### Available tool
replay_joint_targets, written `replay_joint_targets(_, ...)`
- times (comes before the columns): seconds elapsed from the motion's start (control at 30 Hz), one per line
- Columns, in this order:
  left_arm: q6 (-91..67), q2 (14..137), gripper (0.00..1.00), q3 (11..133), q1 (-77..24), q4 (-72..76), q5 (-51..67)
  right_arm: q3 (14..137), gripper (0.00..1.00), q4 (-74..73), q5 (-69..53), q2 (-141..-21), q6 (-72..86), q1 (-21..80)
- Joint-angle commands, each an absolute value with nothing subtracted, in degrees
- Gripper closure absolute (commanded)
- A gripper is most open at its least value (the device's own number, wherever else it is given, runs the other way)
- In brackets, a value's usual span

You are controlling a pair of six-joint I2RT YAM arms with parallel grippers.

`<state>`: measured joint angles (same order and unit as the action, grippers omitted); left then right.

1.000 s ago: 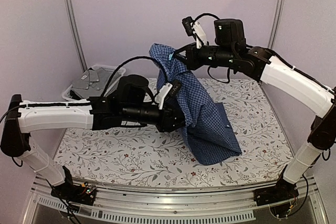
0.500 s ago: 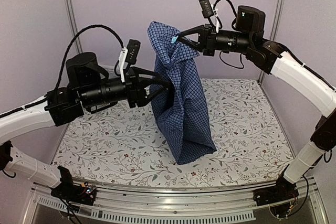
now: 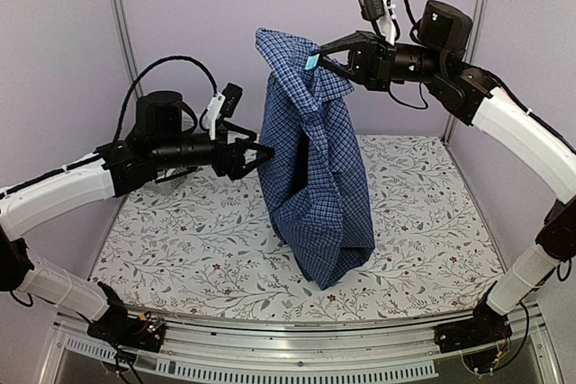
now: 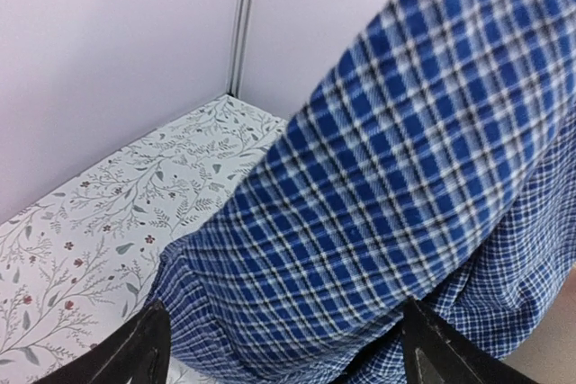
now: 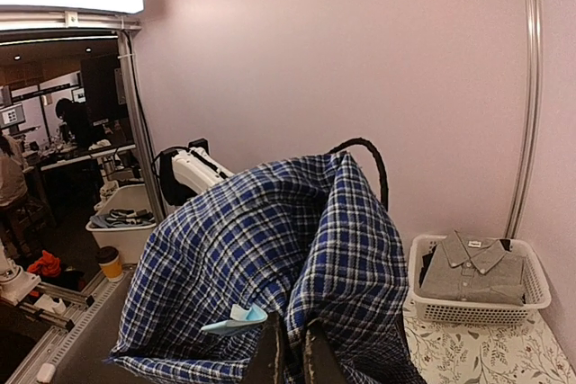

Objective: Fold and stack the long sleeve shirts
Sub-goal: Flatten out the crumpled shirt at the center of the board.

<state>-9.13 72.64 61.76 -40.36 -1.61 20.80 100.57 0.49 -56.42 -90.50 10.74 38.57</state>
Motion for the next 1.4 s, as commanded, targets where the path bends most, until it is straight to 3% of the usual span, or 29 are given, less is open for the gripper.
replay_joint_targets(0.0, -8.12, 76.24, 0.15, 63.41, -39.77, -1.54, 29.82, 102.57, 1.0, 2.75, -57.68, -89.63, 12.23, 38.32)
replay_joint_targets(0.07, -9.18, 77.29, 0.26, 63.54, -39.88, -0.96, 31.0, 102.5, 1.0, 0.7, -55.42, -89.78, 11.15, 38.32)
replay_joint_targets(0.2, -11.07, 77.06, 0.92, 63.88, -40.38, -1.01, 28.57, 101.25, 1.0, -4.86, -45.71, -89.7, 8.66, 38.19)
replay_joint_targets(0.23, -11.52, 76.48, 1.0, 64.24, -40.79, -1.77, 26.4, 100.54, 1.0, -5.89, -43.11, -89.66, 8.19, 37.92)
replay_joint_targets(0.5, -8.12, 67.06, 1.0, 72.65, -51.22, -12.23, 6.26, 93.29, 0.94, -7.32, -36.09, -91.75, 12.94, 30.08)
replay_joint_targets(0.63, -5.8, 70.32, 1.0, 82.58, -55.19, -19.0, 1.01, 95.04, 0.78, -6.81, -36.09, -92.95, 13.88, 30.06)
replay_joint_targets(0.7, -5.49, 73.5, 1.0, 86.86, -55.28, -22.4, -3.08, 95.85, 0.63, -8.31, -32.89, -93.76, 15.4, 30.06)
replay_joint_targets(0.77, -6.08, 76.72, 1.0, 89.66, -54.78, -25.24, -8.07, 96.18, 0.55, -10.47, -30.86, -94.98, 15.65, 30.06)
replay_joint_targets(0.87, -10.45, 81.09, 1.0, 92.18, -50.25, -29.32, -10.69, 94.68, 0.38, -13.84, -25.22, -95.45, 16.38, 30.06)
replay_joint_targets(1.0, -15.89, 83.11, 1.0, 88.54, -42.9, -31.56, -5.89, 87.42, 0.17, -15.17, -17.13, -92.08, 17.25, 30.06)
replay_joint_targets(1.37, -19.15, 77.49, 1.0, 70.46, -38.16, -31.79, -0.99, 52.14, 0.15, -7.84, -16.82, -82.58, 24.88, 37.85)
